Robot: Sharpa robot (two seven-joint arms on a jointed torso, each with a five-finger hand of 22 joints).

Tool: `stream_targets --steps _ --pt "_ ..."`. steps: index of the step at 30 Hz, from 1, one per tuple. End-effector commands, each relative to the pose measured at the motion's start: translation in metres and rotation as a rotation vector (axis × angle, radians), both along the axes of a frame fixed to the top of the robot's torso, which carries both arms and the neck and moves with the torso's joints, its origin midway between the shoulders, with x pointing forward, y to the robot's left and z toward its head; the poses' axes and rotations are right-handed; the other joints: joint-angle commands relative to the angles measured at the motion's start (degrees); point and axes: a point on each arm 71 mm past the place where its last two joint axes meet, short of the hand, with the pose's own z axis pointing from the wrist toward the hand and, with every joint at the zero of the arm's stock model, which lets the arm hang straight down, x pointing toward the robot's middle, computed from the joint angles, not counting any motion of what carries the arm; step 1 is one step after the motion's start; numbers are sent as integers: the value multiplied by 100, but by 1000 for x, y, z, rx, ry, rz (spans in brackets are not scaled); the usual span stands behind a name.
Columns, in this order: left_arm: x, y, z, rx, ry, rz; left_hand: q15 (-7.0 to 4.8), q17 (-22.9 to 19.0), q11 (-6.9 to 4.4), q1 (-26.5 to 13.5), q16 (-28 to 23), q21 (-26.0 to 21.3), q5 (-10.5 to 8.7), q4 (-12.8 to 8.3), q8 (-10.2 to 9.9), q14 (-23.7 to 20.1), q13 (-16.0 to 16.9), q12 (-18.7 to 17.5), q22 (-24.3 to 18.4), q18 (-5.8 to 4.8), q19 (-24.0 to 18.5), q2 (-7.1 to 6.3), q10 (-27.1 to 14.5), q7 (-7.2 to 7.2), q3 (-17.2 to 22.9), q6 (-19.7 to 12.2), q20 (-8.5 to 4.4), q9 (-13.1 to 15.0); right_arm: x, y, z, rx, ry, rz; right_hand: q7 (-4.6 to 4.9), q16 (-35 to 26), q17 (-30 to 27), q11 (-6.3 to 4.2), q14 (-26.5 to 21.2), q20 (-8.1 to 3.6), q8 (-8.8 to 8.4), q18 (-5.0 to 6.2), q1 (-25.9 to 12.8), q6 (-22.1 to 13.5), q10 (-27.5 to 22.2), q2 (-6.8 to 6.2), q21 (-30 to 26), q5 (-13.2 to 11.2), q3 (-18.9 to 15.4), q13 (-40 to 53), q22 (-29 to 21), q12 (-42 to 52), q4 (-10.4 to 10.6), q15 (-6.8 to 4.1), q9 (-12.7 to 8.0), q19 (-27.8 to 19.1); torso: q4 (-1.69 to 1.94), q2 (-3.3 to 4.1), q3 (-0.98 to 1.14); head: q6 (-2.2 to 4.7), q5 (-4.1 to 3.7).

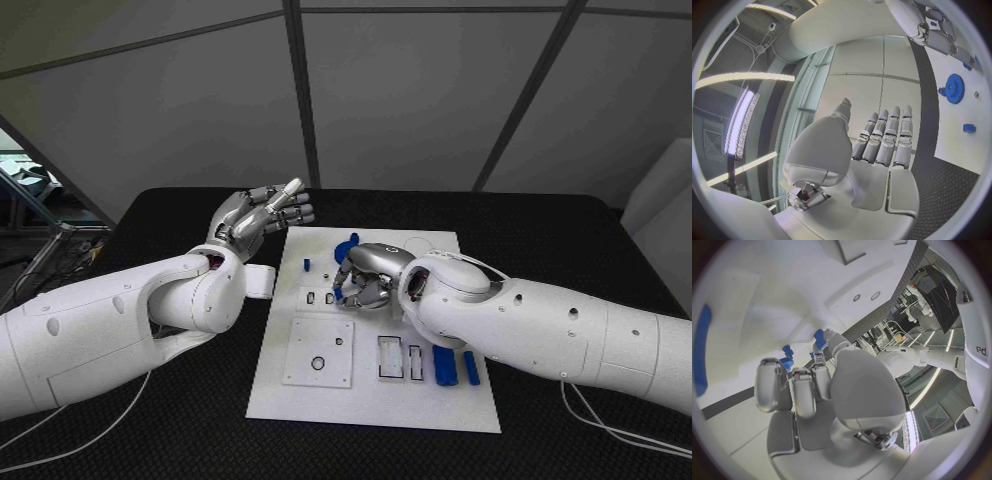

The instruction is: Assemble the parts on the task board

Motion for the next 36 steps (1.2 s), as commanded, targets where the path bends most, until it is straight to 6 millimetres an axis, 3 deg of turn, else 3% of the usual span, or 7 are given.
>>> stream_targets --steps 1,15,31,36 --pt "0 -1 1 -5 -6 -13 19 -6 3 -8 -39 -3 1 -34 -28 -37 -4 -16 -7 -110 56 54 -38 375 -5 -20 0 -2 -1 2 -1 -26 -2 11 4 27 1510 19 586 -26 40 -25 -66 14 -41 -11 6 24 -6 379 -4 -36 28 -17 -2 -29 -3 1 -1 -4 4" --pt "0 -1 1 -5 -4 -13 19 -6 3 -8 -39 -3 1 -34 -28 -37 -4 -16 -7 -110 56 54 -38 375 -5 -20 0 -2 -1 4 -4 -49 -13 14 15 25 1503 27 584 -20 27 -22 -122 -21 -59 -46 -3 44 -14 361 -16 -54 40 -11 -2 -37 0 -2 -1 26 -18" --pt "0 -1 1 -5 -4 -14 20 -5 3 7 -45 -5 0 -53 -28 -34 -3 -12 -14 -111 61 66 -34 376 -13 -21 0 -1 -2 4 -5 -74 -10 8 39 21 1493 48 582 -7 4 -21 -237 -86 -89 -110 -12 64 -36 335 -23 -82 75 6 -3 -42 2 0 -2 -8 -13" --pt "0 -1 1 -5 -3 -14 20 -5 3 7 -45 -5 0 -53 -28 -34 -3 -12 -14 -111 61 66 -34 376 -13 -21 0 -1 -1 3 -5 -77 -12 2 47 17 1483 58 580 6 1 -18 -347 -112 -95 -175 -24 171 -64 332 -37 -87 114 18 2 -51 1 0 -2 -14 -10"
